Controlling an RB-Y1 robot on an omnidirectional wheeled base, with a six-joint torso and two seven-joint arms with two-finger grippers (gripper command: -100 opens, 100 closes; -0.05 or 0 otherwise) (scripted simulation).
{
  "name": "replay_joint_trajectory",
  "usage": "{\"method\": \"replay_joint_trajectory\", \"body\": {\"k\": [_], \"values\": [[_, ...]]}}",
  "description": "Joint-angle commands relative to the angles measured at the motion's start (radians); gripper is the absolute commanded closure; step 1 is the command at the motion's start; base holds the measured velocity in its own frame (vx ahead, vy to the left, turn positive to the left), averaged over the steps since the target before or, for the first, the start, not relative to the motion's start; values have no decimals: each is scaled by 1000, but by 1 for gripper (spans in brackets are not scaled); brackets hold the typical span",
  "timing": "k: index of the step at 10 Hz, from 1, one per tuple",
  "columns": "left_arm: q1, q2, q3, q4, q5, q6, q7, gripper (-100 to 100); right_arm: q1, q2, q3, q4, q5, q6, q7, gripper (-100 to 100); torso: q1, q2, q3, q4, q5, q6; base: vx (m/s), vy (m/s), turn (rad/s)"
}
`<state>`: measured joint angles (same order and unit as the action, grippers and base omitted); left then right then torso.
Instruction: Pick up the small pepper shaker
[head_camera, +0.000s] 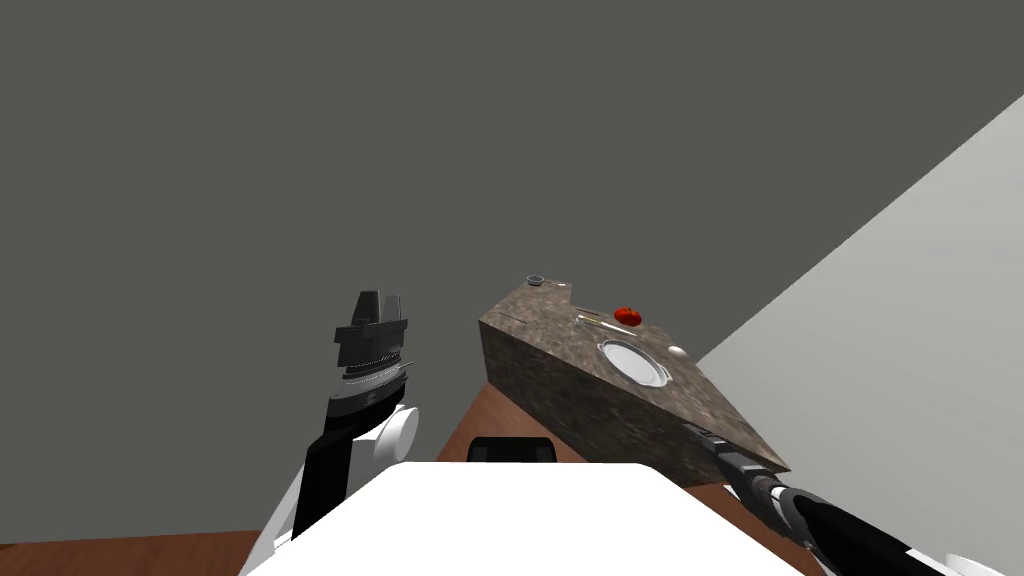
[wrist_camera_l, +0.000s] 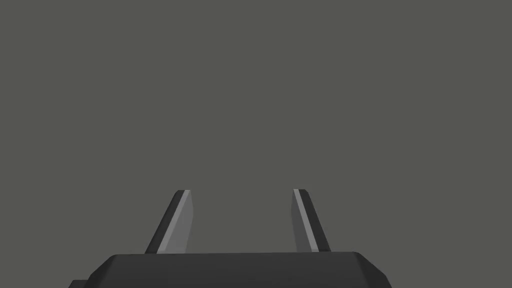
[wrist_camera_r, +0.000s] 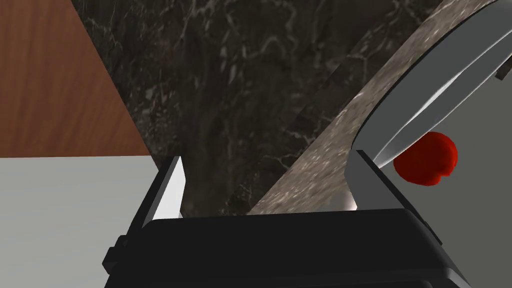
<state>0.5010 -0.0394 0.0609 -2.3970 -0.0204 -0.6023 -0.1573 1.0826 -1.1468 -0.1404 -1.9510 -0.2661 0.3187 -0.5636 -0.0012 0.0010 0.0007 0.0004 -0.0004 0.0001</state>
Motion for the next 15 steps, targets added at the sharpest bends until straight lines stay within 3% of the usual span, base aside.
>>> {"method": "replay_joint_trajectory", "body": {"k": [1, 2, 3, 6, 7, 9, 10, 13, 14, 15], "values": [[0, 0, 0, 0, 0, 0, 0, 0, 33, -50, -17, -5, -12, 50, -30, -100, 0, 0, 0, 0, 0, 0, -16, 5, 106], [0, 0, 0, 0, 0, 0, 0, 0, 33, -84, -17, -5, -12, 56, -30, -100, 0, 0, 0, 0, 0, 0, -5, 0, -24], [0, 0, 0, 0, 0, 0, 0, 0, 79, -116, -25, 40, -31, 99, -79, -100, 0, -1, 0, 0, 0, 1, -8, 14, 188], [0, 0, 0, 0, 0, 0, 0, 0, 83, -181, -25, 40, -31, 117, -79, -100, 0, -1, 0, 0, 0, 1, -5, 3, 29], [0, 0, 0, 0, 0, 0, 0, 0, 126, -222, -32, 87, -49, 173, -129, -100, 0, -1, 0, 0, 0, 1, -7, 14, 219], [0, 0, 0, 0, 0, 0, 0, 0, 135, -278, -32, 87, -49, 179, -129, -100, 0, -1, 0, 0, 0, 1, -5, 5, 43], [0, 0, 0, 0, 0, 0, 0, 0, 183, -311, -39, 131, -67, 232, -179, -100, 0, -1, 0, 0, 0, 1, -6, 16, 206], [0, 0, 0, 0, 0, 0, 0, 0, 189, -376, -39, 136, -67, 241, -181, -100, 0, -1, -1, 0, 0, 1, -3, 4, 23], [0, 0, 0, 0, 0, 0, 0, 0, 227, -408, -46, 184, -85, 291, -230, -100, 0, -1, -1, 0, 0, 1, -2, 15, 231], [0, 0, 0, 0, 0, 0, 0, 0, 244, -452, -46, 184, -85, 303, -232, -100, 1, -2, -1, 0, 0, 0, 0, 9, 123]]}}
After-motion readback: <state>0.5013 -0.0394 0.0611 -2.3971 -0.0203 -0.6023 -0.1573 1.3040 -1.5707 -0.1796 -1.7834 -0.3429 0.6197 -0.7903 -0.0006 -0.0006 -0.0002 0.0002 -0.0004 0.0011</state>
